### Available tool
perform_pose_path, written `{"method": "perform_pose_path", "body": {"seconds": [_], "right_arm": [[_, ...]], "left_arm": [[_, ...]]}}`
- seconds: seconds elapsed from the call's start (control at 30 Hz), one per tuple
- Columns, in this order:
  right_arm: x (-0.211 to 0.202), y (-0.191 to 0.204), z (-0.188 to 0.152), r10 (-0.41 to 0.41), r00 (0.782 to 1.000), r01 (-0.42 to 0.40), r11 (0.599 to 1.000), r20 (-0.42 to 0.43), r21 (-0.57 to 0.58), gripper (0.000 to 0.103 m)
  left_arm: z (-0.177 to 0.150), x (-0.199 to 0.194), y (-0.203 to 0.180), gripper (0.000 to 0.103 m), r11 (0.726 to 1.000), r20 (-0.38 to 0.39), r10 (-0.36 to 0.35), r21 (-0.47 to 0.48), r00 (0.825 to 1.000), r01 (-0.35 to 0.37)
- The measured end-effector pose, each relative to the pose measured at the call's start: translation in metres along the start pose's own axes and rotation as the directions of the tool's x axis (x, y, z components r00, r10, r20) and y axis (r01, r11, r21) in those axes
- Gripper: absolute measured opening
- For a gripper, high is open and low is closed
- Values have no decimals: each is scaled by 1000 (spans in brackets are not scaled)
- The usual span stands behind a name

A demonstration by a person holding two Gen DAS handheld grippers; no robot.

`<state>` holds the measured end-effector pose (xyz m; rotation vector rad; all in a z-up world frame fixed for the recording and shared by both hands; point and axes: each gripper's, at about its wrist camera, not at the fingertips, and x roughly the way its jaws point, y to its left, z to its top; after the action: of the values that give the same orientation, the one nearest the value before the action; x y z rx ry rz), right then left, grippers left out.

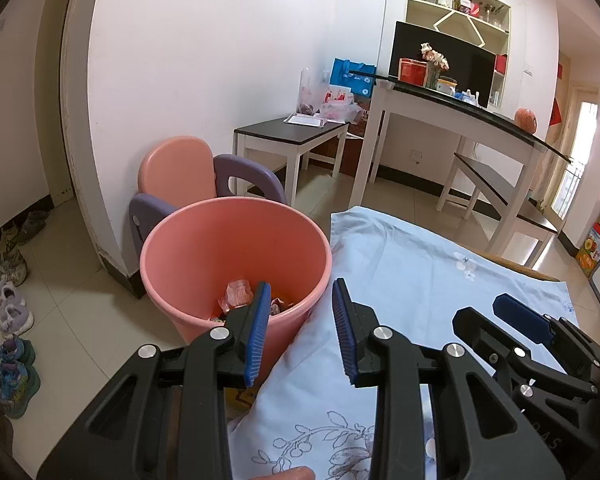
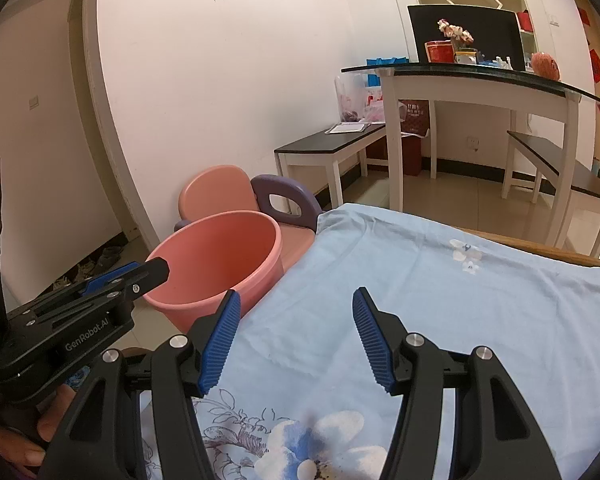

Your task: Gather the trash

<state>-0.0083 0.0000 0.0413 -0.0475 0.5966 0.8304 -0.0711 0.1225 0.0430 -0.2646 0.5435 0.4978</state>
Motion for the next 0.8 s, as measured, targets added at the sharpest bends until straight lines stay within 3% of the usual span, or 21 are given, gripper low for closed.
{"method": "perform_pose_path", "body": {"seconds": [0.8], "right_arm": [[8,1,-2,-3,1000,3,1000,-8,-1,58]], "left_arm": [[-1,0,-2,32,1000,-4,0,2,1000,0]]}}
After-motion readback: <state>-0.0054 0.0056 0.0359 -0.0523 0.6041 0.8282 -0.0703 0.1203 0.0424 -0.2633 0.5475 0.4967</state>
